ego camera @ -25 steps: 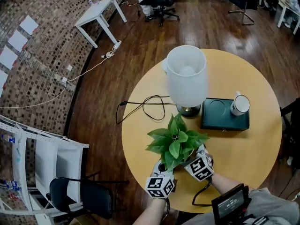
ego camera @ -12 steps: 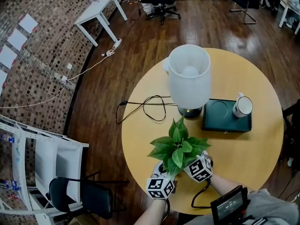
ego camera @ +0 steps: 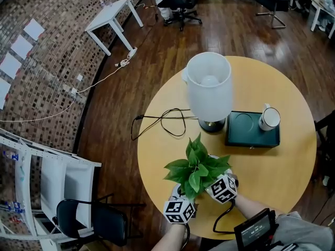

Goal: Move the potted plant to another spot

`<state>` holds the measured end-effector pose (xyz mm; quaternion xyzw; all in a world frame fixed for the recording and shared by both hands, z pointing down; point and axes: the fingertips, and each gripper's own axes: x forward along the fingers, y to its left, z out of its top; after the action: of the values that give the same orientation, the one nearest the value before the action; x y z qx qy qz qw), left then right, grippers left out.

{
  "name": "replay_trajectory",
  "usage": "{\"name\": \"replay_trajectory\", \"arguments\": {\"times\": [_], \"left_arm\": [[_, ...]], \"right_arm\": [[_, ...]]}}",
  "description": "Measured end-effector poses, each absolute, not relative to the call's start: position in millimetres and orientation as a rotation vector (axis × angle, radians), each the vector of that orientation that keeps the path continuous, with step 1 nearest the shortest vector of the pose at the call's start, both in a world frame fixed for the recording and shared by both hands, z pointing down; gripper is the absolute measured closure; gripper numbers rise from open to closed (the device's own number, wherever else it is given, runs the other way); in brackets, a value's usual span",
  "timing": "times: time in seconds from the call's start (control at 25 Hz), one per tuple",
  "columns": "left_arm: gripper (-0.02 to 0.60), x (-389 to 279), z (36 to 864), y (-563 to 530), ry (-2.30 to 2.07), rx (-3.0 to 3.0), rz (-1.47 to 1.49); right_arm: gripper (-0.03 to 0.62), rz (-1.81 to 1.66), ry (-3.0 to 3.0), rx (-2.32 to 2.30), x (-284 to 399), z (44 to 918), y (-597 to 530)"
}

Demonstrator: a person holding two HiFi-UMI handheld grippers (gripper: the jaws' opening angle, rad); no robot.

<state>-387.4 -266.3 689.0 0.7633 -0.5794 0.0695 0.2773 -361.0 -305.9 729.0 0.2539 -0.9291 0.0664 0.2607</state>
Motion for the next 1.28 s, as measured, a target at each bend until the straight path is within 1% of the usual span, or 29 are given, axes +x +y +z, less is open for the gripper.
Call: {"name": "replay_trajectory", "arguments": {"times": [0.36, 0.68, 0.84, 1.08, 1.28], "left_arm": [[0.580, -381.5, 679.8, -248.2, -1.555, 2.067, 0.198], [0.580, -364.6, 642.6, -221.1, -1.539, 2.138, 0.165], [0.580, -353.1, 616.4, -209.4, -1.540, 2.191, 0.131], [0.580, -337.4, 572.9, -195.6, -1.538, 2.283, 0.079], [0.581, -330.3, 538.3, -174.8, -1.536, 2.349, 0.017]], "right_arm": [[0.097, 0.204, -2.517, 0.708, -338.4, 717.9, -288.3], [0.155, 0.173, -2.544, 0.772, -311.5, 665.1, -257.6], [0.211, 0.117, -2.575, 0.803, -301.2, 629.5, -241.3], [0.277, 0.097, -2.632, 0.828, -290.2, 581.9, -213.0], [0.394, 0.069, -2.650, 0.908, -279.5, 540.3, -185.8]]}}
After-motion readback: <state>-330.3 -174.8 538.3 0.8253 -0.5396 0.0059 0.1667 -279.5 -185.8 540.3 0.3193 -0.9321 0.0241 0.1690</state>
